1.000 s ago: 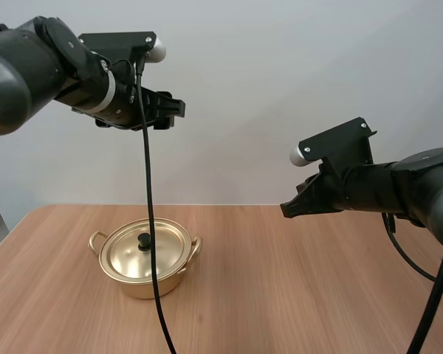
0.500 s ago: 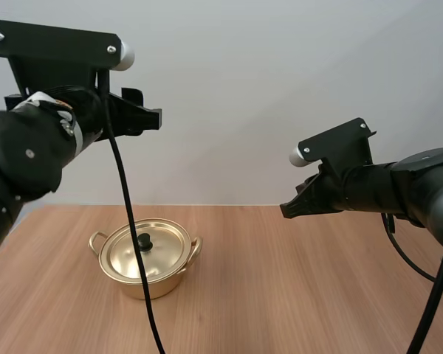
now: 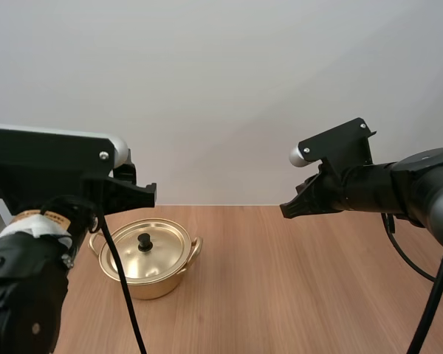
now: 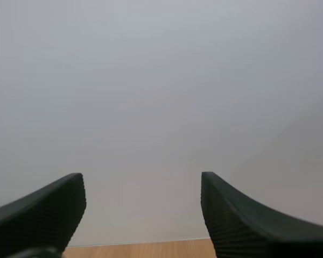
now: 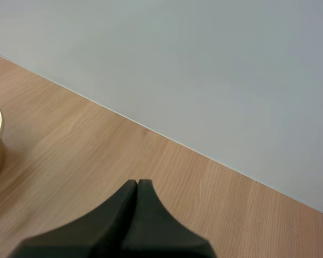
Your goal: Open the pot, put the car inside, and close it
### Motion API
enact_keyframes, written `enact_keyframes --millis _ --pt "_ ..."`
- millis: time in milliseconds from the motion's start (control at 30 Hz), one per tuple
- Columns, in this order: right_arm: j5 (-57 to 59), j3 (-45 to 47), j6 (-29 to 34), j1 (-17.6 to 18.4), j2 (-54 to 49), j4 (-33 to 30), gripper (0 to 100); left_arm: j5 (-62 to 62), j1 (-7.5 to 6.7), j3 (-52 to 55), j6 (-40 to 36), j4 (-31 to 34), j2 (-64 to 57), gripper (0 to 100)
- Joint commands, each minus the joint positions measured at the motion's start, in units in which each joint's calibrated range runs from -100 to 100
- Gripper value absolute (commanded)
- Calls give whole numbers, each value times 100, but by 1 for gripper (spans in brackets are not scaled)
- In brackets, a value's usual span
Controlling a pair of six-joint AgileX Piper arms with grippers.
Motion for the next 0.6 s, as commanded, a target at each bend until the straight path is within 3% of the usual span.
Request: enact_keyframes --millis 0,200,400,433,500,567 --pt "-3 4 2 3 1 0 0 -174 -1 573 -571 823 -344 100" --pt "-3 4 2 3 1 0 0 -622 -1 1553 -571 798 -878 100" --pt "-3 4 2 3 1 0 0 -585 -1 2143 -571 140 -1133 100" --pt "-3 4 2 3 1 0 0 -585 -11 2159 -571 97 -1133 97" --pt "-3 4 2 3 1 0 0 -476 -26 2159 -571 16 -1133 81" --pt "-3 4 2 3 1 0 0 -298 -40 2176 -571 -78 -1133 56"
